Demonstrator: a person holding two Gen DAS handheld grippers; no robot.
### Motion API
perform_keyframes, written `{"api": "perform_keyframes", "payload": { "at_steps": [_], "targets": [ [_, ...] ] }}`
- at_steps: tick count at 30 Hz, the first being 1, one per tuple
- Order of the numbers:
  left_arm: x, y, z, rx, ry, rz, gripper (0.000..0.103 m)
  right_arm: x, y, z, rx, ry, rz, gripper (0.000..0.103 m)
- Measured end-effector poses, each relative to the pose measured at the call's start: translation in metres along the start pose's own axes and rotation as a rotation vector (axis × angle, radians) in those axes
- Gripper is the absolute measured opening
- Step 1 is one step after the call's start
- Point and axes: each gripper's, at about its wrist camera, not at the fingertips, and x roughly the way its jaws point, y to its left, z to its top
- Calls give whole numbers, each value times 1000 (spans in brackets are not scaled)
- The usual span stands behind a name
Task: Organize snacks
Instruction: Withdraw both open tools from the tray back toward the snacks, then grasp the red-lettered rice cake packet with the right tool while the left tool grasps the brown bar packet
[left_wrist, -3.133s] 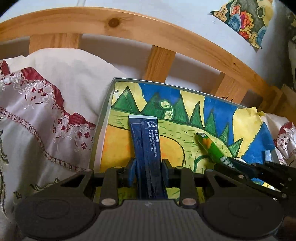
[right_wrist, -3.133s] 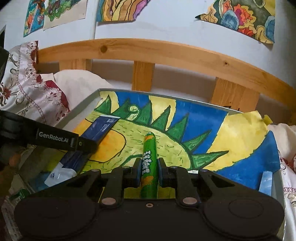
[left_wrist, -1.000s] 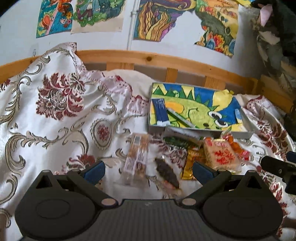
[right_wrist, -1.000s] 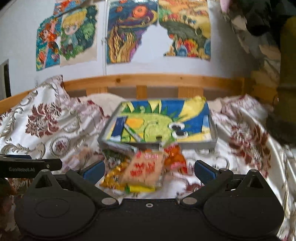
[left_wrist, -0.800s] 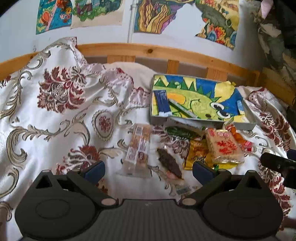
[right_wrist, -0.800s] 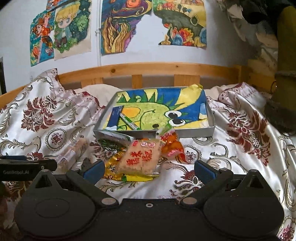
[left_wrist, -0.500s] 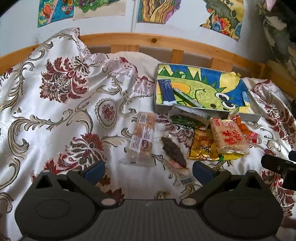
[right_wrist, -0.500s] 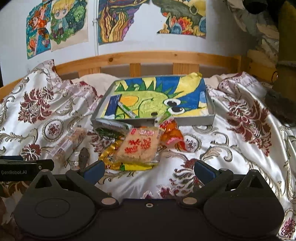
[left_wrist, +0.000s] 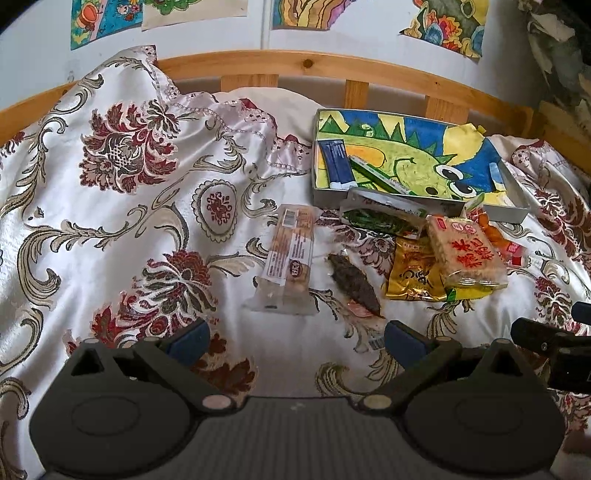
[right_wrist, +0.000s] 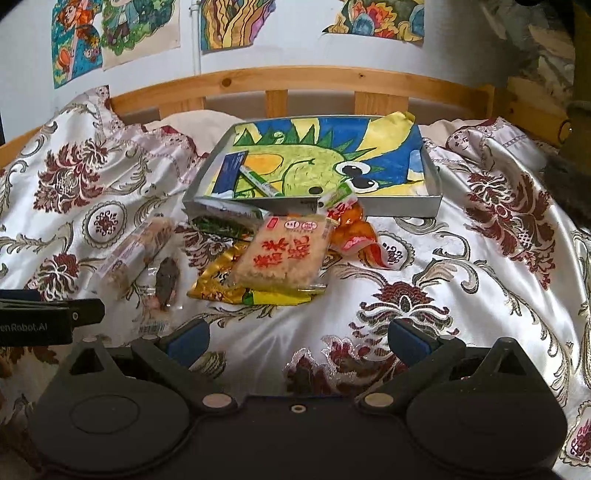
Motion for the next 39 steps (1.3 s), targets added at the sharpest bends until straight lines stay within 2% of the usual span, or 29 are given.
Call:
{"api": "perform_keyframes", "payload": {
  "at_steps": [15,28,39],
  "targets": [
    [6,8,5,13,3,30,102,8,4,2,-12,6,6,102],
    [25,13,34,-21,-18,34,102,34,5,30,-67,-71,-21,102],
    [49,11,52,-9,7,100,102,61,14,52,-113,-120,-14,102]
  ]
}}
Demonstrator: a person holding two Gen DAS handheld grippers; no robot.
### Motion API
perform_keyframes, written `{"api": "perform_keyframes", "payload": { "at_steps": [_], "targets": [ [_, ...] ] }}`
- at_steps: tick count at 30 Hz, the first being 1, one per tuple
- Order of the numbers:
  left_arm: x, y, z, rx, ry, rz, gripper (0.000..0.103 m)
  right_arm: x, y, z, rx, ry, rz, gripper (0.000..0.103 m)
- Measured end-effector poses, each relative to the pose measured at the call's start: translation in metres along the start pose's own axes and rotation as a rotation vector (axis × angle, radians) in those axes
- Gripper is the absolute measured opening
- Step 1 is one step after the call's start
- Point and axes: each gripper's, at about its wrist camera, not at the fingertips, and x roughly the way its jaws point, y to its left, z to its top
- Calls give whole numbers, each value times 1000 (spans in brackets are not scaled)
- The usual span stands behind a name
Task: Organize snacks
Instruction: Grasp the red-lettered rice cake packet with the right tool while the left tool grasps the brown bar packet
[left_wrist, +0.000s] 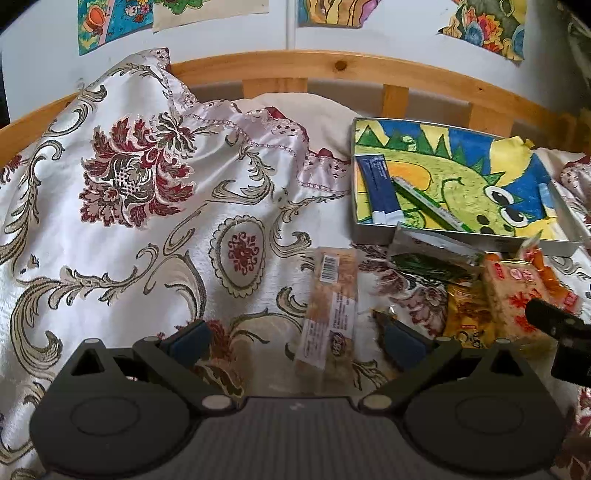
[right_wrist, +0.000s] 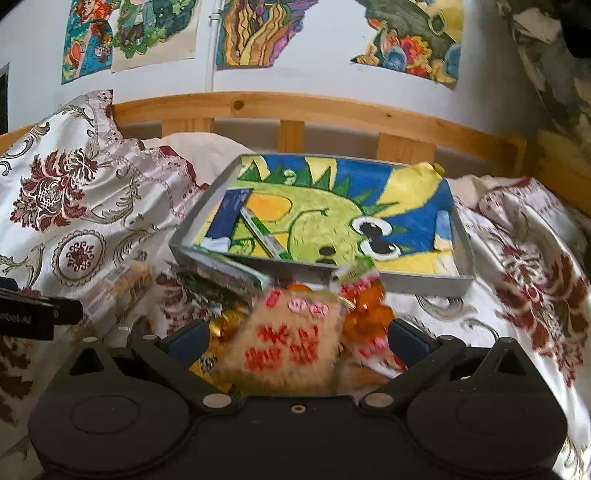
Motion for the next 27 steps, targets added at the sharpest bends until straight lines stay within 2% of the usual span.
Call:
{"api": "perform_keyframes", "payload": {
  "at_steps": [7,13,21,27],
  "targets": [
    [11,-8,5,57,3,21,102,12,4,2,-1,-10,4,102],
    [21,-11,5,62,17,20,102,20,9,-3,0,0,10,102],
    [35,-13,7,69,24,-18,102,35,15,-10,13,30,10,102],
    [51,-16,10,113,26,-27,102,49,16,-17,17,57,11,102]
  ]
}}
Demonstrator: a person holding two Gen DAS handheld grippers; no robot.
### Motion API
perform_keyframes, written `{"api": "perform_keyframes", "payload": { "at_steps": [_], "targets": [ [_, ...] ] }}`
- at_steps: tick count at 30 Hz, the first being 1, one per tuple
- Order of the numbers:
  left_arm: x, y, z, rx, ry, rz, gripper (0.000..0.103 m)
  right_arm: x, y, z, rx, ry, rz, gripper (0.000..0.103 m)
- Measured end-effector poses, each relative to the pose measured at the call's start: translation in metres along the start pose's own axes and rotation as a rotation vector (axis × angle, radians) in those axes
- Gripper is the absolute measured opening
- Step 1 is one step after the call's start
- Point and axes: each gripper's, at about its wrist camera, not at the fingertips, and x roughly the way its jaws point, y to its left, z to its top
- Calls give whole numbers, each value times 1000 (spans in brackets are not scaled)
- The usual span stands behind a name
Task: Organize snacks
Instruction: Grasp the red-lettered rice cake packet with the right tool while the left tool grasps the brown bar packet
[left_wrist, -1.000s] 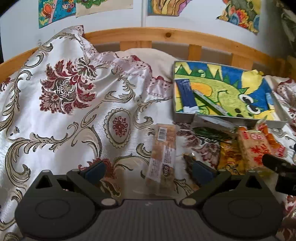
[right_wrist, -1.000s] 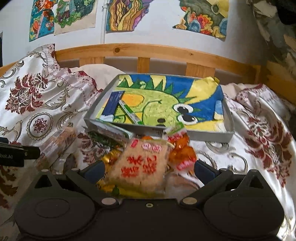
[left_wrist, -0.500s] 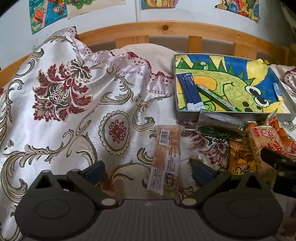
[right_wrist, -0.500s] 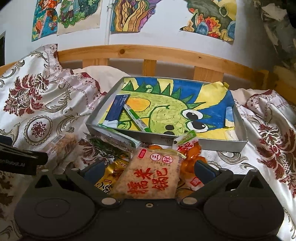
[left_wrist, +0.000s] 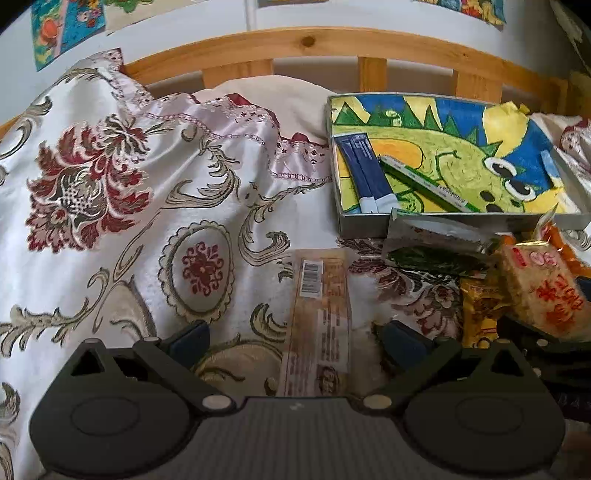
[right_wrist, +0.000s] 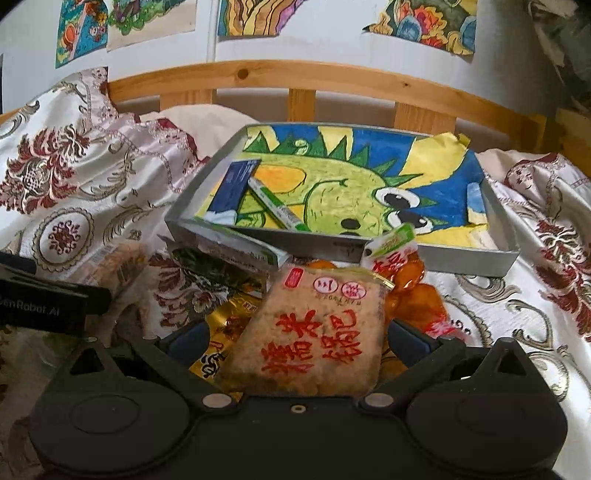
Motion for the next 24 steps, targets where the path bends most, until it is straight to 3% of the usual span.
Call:
{"api": "perform_keyframes", "payload": {
  "at_steps": [8,14,16,20,22,24],
  "targets": [
    [14,-1,1,3,22,-26,100,11,5,-4,-12,-3,-5,102],
    [15,4,4,-42,46,-106,81,11,3,-5,-4,-6,0,98],
    [15,3,4,-47,51,-124,67,10,3,-5,0,-10,-3,95],
    [14,1,4,-66,58,-139,56,8,1,-6,11,-14,-8,90],
    [14,0,5,-69,61,-145,42,7,0,-6,17,-16,-4,88],
    [14,-2,5,-69,69,-143,42,6,-2,-6,30,-14,7,85]
  ]
}}
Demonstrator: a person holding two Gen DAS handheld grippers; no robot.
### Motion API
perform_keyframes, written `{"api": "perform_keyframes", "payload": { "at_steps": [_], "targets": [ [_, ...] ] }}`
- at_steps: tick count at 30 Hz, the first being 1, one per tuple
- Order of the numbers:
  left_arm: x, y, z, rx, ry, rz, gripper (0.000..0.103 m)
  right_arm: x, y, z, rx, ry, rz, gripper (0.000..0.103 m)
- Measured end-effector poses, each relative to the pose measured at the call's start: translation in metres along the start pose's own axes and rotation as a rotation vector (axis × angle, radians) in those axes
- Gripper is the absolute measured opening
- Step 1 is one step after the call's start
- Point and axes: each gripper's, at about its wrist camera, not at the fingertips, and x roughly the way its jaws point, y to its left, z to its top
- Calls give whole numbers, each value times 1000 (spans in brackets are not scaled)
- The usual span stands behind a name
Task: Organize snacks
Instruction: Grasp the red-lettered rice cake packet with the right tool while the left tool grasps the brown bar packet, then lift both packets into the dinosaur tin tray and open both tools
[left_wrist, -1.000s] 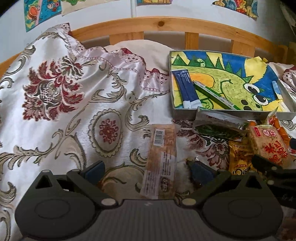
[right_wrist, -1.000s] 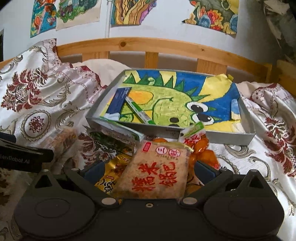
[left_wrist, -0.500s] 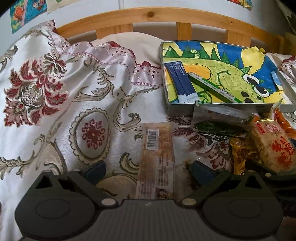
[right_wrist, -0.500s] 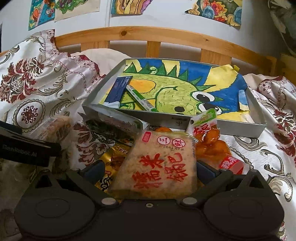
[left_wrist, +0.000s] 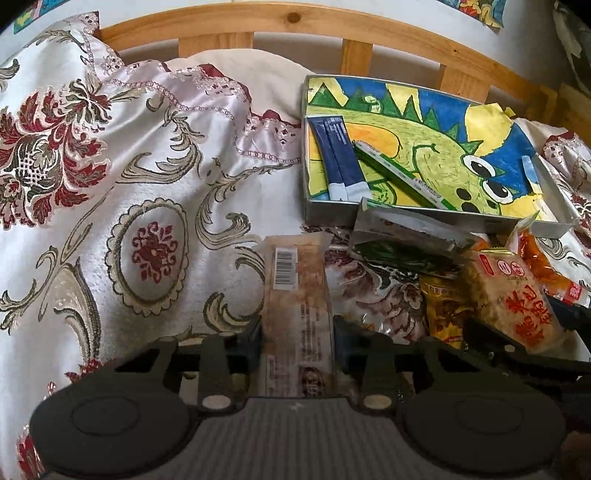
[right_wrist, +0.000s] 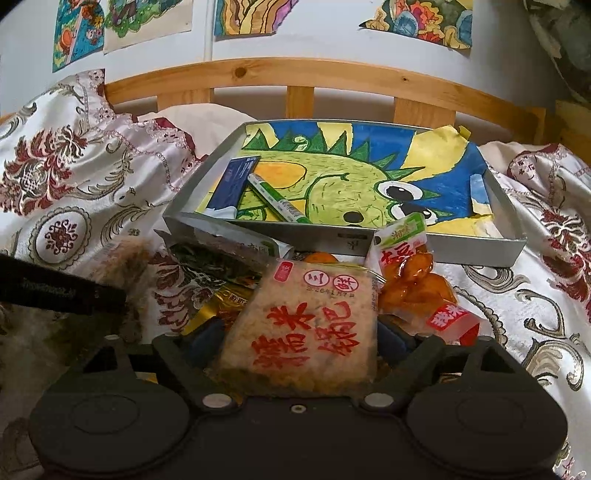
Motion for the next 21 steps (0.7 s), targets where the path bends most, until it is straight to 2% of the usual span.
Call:
{"api": "perform_keyframes", "payload": {
  "at_steps": [5,21],
  "targets": [
    [-5,-3,-2,-26,-1,0,42,-4,-1,1,6,4,20,80],
    [-35,-15,-13,-70,-8,-30,42,-31,-2,2,-22,-27,55,75]
  ]
}}
